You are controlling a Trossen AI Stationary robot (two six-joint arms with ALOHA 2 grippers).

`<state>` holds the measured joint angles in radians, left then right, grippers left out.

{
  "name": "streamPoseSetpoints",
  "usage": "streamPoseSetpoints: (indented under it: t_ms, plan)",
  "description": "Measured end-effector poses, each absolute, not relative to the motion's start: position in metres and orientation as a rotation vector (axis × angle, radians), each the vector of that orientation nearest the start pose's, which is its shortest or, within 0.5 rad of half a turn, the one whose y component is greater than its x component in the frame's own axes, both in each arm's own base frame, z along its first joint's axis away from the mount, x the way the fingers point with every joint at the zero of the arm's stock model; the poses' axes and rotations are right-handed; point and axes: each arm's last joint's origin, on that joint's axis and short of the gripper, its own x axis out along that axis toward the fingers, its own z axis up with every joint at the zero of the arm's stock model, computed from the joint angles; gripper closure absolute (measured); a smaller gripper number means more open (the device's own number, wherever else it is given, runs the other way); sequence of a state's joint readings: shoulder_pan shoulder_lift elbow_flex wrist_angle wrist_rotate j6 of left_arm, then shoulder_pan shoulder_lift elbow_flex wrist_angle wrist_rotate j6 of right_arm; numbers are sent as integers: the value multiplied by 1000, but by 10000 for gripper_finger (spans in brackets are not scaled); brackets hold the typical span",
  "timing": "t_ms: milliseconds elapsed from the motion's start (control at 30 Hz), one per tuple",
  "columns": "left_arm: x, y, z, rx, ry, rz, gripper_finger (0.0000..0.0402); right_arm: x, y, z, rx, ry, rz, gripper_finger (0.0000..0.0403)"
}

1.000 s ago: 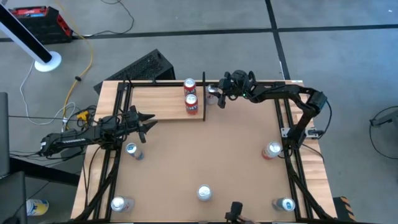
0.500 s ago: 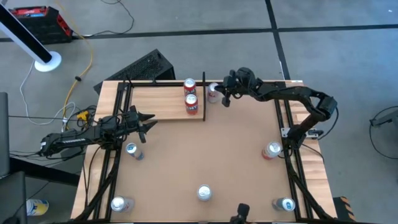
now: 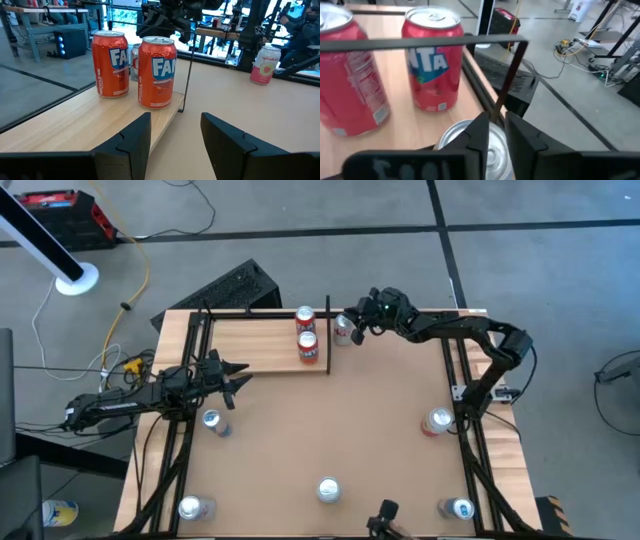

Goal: Place canned beverage on shelf
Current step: Put the top red-silver soda can on the shelf

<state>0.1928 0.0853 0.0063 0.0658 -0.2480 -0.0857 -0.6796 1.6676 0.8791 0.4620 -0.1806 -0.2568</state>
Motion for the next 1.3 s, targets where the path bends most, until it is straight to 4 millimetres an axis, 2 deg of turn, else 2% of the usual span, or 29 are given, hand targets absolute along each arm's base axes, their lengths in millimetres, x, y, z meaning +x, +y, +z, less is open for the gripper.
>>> streamPoseSetpoints:
  t_ms: [100,367,500,1033,1300]
  plan:
    - [98,26,165,-84,-6,441,243,276,-218,203,-103,367,-455,274]
    - [98,26,165,-84,-6,441,243,275,-219,202,-104,380,-456,152]
    - [98,26,165,-84,-6,441,243,274,-220,202,-103,383,-457,118]
    - [98,26,165,-84,-6,441,243,280,-214,205,-146,357,-436,107]
    - [98,27,165,-84,-6,442,243,280,-214,206,-96,335,-447,106]
